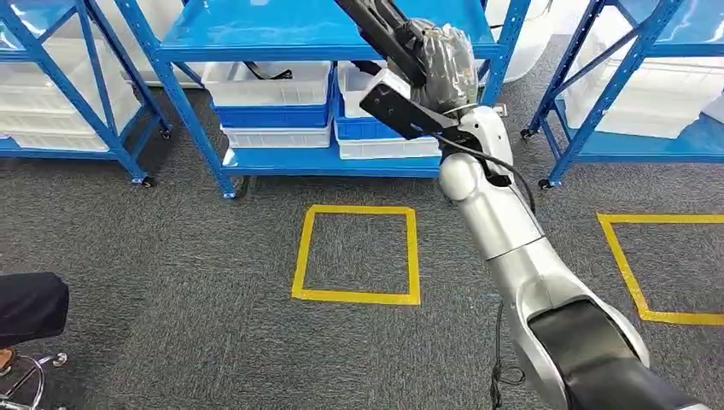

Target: Take the parts from the cabinet and place them on the table.

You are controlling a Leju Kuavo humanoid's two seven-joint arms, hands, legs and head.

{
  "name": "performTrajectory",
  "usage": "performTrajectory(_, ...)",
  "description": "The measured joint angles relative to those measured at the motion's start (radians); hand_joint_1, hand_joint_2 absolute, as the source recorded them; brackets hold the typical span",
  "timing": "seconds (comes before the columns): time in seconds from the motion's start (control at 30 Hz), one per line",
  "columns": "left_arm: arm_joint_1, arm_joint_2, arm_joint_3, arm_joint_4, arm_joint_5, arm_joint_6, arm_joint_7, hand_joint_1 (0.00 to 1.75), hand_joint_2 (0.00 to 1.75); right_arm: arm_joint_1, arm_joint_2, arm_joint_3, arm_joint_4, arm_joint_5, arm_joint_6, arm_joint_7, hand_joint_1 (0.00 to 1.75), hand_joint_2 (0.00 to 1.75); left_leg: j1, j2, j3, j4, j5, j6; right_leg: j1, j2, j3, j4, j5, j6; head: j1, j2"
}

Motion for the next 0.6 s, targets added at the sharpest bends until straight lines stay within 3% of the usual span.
performTrajectory(0.03,0.0,0.001,0.003,0.0,0.002,0.0,0.0,0.0,1.75,-0.001,0.005,0.0,0.005,0.0,-0.002,-0.003,1.75,1.75,0.0,0.002,0.033,-0.055,0.03,0.002,0.0,-0.004,0.0,0.0,0.0,0.001,0.0,0.0)
performTrajectory(0.1,0.0,0.004,0.007,0.0,0.007,0.0,0.0,0.0,1.75,-0.008,0.013,0.001,0.014,-0.002,-0.006,-0.014,1.75,1.75,0.0,0.021,0.143,-0.24,0.105,0.011,0.0,-0.015,0.002,0.0,0.001,0.002,0.0,0.0)
performTrajectory(0.13,-0.002,0.005,0.007,0.0,0.008,0.0,0.0,0.0,1.75,-0.016,0.016,0.001,0.018,-0.004,-0.009,-0.018,1.75,1.75,-0.005,0.05,0.174,-0.302,0.097,0.016,0.004,-0.019,0.002,0.0,0.003,0.005,0.0,0.0)
performTrajectory(0.17,-0.003,0.006,0.007,0.0,0.008,0.0,-0.001,0.0,1.75,-0.025,0.017,0.0,0.021,-0.006,-0.012,-0.02,1.75,1.75,-0.012,0.041,0.171,-0.302,0.103,0.023,0.012,-0.021,-0.003,0.0,0.006,0.011,0.002,0.0)
performTrajectory(0.23,0.0,0.007,0.008,0.0,0.009,0.0,-0.001,0.0,1.75,-0.034,0.024,0.002,0.032,-0.01,-0.014,-0.026,1.75,1.75,-0.016,0.027,0.163,-0.3,0.106,0.031,0.01,-0.036,-0.002,-0.004,0.009,0.016,0.003,0.0)
performTrajectory(0.27,0.0,0.008,0.009,0.0,0.01,0.001,-0.001,0.0,1.75,-0.036,0.027,0.003,0.036,-0.011,-0.014,-0.027,1.75,1.75,-0.018,0.02,0.161,-0.304,0.11,0.037,0.01,-0.041,0.0,-0.01,0.012,0.024,0.002,0.0)
performTrajectory(0.3,0.0,0.008,0.009,0.0,0.01,0.001,-0.001,0.0,1.75,-0.037,0.03,0.002,0.04,-0.013,-0.014,-0.028,1.75,1.75,-0.006,0.015,0.169,-0.322,0.124,0.051,0.017,-0.037,-0.009,-0.002,0.004,0.032,0.003,0.0)
performTrajectory(0.33,0.0,0.005,0.009,0.0,0.01,0.001,-0.002,0.0,1.75,-0.039,0.03,0.002,0.044,-0.014,-0.015,-0.031,1.75,1.75,-0.01,0.011,0.169,-0.326,0.128,0.055,0.012,-0.017,-0.018,0.021,-0.014,0.029,0.004,0.0)
performTrajectory(0.4,-0.001,0.006,0.009,0.0,0.01,0.002,-0.002,0.0,1.75,-0.043,0.03,0.002,0.054,-0.016,-0.017,-0.034,1.75,1.75,-0.01,0.001,0.162,-0.326,0.134,0.065,0.012,0.007,-0.077,0.157,-0.08,0.012,0.005,0.0)
performTrajectory(0.43,-0.001,0.006,0.009,0.0,0.01,0.002,-0.002,0.0,1.75,-0.043,0.03,0.002,0.063,-0.016,-0.018,-0.037,1.75,1.75,-0.011,-0.007,0.158,-0.325,0.136,0.068,0.012,0.01,-0.118,0.249,-0.114,0.008,0.005,0.0)
performTrajectory(0.47,0.0,0.006,0.009,0.0,0.01,0.003,-0.002,0.0,1.75,-0.041,0.029,0.002,0.07,-0.015,-0.019,-0.037,1.75,1.75,-0.012,-0.016,0.155,-0.325,0.138,0.068,0.013,0.012,-0.145,0.308,-0.13,0.011,0.005,0.0)
performTrajectory(0.5,0.001,0.005,0.009,0.0,0.01,0.003,-0.002,0.0,1.75,-0.04,0.029,0.002,0.076,-0.015,-0.019,-0.038,1.75,1.75,-0.013,-0.026,0.153,-0.324,0.14,0.067,0.013,0.013,-0.145,0.311,-0.125,0.018,0.005,0.0)
performTrajectory(0.53,0.002,0.005,0.009,0.0,0.01,0.003,-0.002,0.0,1.75,-0.04,0.03,0.002,0.08,-0.015,-0.02,-0.038,1.75,1.75,-0.013,-0.036,0.153,-0.324,0.141,0.066,0.013,0.014,-0.12,0.267,-0.105,0.025,0.005,0.0)
performTrajectory(0.6,0.002,0.004,0.01,0.0,0.01,0.003,-0.002,0.0,1.75,-0.041,0.029,0.002,0.087,-0.016,-0.023,-0.039,1.75,1.75,-0.013,-0.055,0.153,-0.319,0.142,0.062,0.012,0.029,-0.021,0.081,-0.034,0.041,0.005,0.0)
